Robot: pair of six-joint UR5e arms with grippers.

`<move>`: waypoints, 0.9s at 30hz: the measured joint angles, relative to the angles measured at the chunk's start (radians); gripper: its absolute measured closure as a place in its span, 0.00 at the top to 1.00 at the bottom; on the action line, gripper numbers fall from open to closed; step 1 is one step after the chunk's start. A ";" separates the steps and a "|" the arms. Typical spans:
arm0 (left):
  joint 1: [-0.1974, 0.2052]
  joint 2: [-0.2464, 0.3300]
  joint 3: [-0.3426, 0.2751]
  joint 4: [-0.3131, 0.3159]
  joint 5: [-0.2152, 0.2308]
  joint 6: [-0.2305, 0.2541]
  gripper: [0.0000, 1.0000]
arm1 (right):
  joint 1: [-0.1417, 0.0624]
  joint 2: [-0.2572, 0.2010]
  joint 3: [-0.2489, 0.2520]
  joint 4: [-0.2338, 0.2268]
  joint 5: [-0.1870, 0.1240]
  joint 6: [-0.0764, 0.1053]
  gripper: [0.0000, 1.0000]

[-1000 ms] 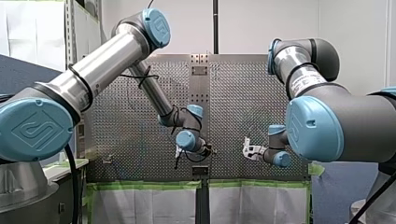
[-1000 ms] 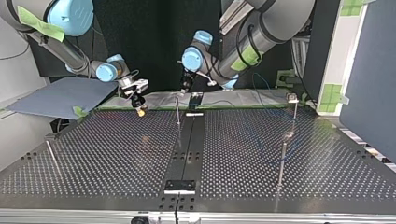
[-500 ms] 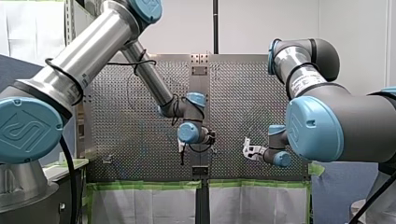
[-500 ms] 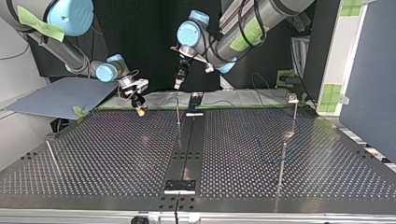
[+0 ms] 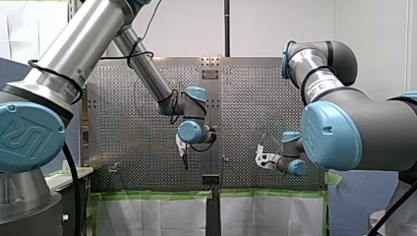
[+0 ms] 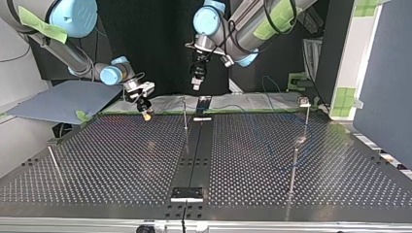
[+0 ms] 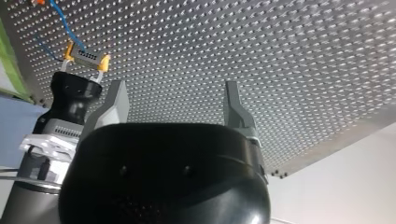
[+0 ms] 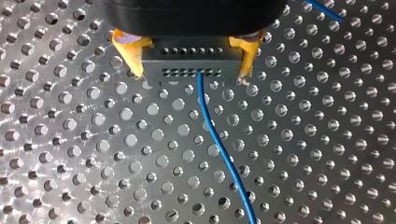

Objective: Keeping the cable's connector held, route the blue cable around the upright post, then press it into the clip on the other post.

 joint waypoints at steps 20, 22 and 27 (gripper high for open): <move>0.002 0.193 -0.193 0.002 -0.039 -0.009 1.00 | -0.004 0.000 0.000 0.029 -0.001 -0.002 0.00; 0.002 0.207 -0.207 0.002 -0.039 -0.008 1.00 | -0.004 0.000 0.000 0.034 -0.001 -0.005 0.00; 0.002 0.216 -0.216 0.002 -0.039 -0.008 1.00 | -0.004 0.000 0.000 0.037 -0.001 -0.007 0.00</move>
